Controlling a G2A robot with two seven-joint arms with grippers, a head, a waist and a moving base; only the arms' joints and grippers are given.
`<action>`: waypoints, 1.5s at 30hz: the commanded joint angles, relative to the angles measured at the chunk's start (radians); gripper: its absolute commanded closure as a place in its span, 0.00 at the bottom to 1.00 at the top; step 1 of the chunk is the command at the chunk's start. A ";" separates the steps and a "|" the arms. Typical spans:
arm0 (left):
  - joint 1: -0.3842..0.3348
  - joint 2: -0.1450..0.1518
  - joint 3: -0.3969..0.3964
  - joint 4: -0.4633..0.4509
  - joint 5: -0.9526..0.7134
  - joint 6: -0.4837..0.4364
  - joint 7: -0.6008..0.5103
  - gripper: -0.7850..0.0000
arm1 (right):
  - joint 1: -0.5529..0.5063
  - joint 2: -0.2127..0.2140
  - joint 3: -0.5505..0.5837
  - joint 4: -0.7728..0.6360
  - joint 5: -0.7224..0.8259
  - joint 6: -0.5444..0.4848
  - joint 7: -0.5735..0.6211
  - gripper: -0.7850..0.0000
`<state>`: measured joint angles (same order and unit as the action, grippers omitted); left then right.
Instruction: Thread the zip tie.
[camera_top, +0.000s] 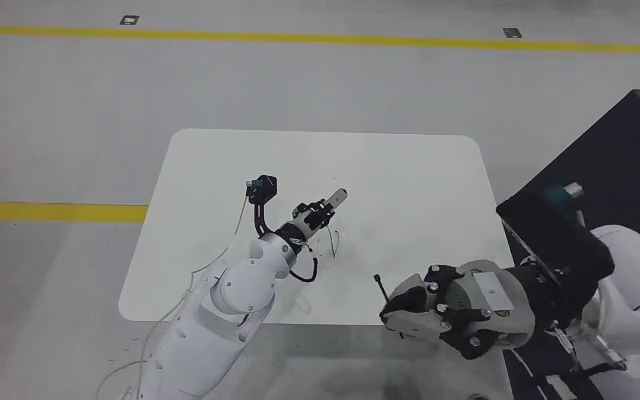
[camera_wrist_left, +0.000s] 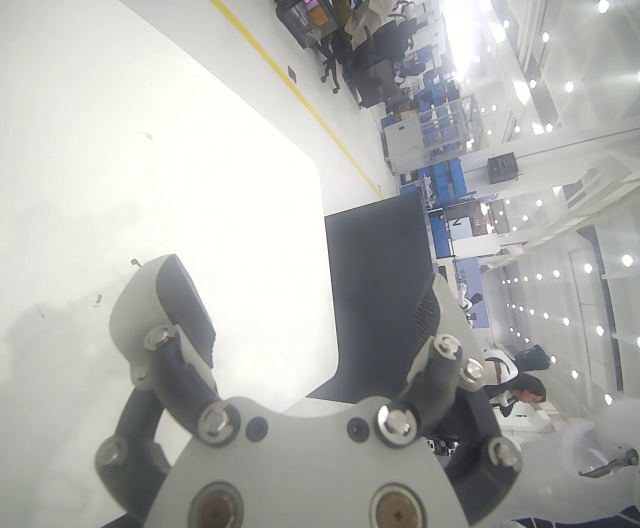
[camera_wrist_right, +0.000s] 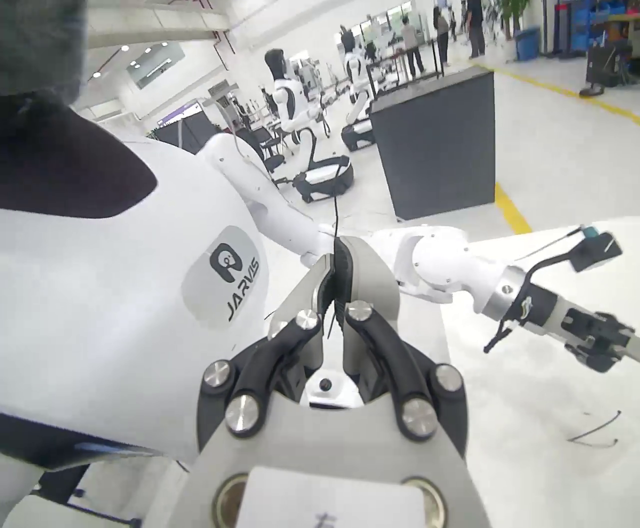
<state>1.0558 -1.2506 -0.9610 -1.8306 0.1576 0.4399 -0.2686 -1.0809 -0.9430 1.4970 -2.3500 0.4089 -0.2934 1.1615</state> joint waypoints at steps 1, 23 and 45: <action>0.000 0.000 0.000 0.000 0.000 0.000 0.000 0.00 | 0.077 -0.003 -0.093 0.000 -0.029 0.057 0.006 1.00; 0.000 0.000 0.000 0.000 0.000 0.000 0.000 0.00 | 0.353 -0.026 -0.197 0.001 0.091 0.203 -0.081 1.00; 0.000 0.000 0.000 0.000 0.000 0.000 0.000 0.00 | 0.379 -0.038 -0.235 0.088 0.319 0.215 -0.054 1.00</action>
<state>1.0558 -1.2506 -0.9610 -1.8306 0.1576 0.4399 -0.2686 -0.7045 -0.9817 1.2514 -2.2534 0.7633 -0.0671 1.1272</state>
